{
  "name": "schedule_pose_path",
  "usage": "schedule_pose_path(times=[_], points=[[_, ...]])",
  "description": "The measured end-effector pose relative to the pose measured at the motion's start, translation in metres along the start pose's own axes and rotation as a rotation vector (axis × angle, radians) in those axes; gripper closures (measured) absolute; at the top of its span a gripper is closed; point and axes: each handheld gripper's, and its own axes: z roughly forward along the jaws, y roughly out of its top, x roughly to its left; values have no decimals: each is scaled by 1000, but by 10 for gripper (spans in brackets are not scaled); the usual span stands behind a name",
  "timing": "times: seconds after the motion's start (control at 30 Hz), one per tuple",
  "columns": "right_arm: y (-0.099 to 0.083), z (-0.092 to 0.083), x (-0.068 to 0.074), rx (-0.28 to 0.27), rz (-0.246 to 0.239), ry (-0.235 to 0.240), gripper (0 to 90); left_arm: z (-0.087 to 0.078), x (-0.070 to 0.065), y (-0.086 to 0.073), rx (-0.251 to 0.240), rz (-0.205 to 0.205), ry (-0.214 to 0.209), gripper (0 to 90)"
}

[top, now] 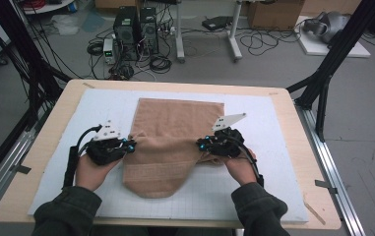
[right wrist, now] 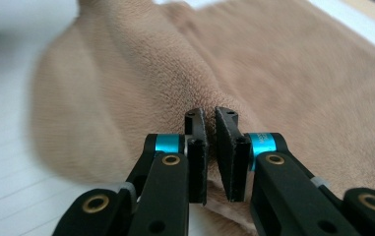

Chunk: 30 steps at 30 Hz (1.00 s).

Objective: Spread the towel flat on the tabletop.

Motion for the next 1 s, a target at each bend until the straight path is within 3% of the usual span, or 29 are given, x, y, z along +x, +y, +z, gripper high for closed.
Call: schedule_pose_path(times=[0.1,0.17,0.27,0.3,0.43,0.57,0.63,0.77,0.9,0.93,1.0], points=[[-3,22,-14,18,34,-12,835,29,15,-5,50,-44,28,853],[-6,35,-21,42,59,-14,821,44,23,-9,74,-97,17,851],[-9,44,-27,46,81,-9,724,49,28,-10,72,-118,6,825],[-9,42,-27,39,92,-21,661,46,28,-10,67,-114,12,789],[-8,21,-19,-15,77,-22,621,24,27,-8,46,-102,26,624],[-11,-1,-1,-30,16,-38,643,-2,18,-10,-23,-91,18,580],[-15,-8,6,-22,-2,-52,662,-8,10,-15,-29,-85,-5,575],[-24,-2,9,23,-8,-58,669,-1,-4,-30,9,-69,-58,576],[-30,19,0,81,13,-66,651,20,-10,-43,98,-78,-108,534],[-31,24,-2,83,32,-60,653,27,-12,-45,137,-72,-111,510],[-33,31,-5,89,51,-50,698,31,-16,-47,122,-28,-78,522]])
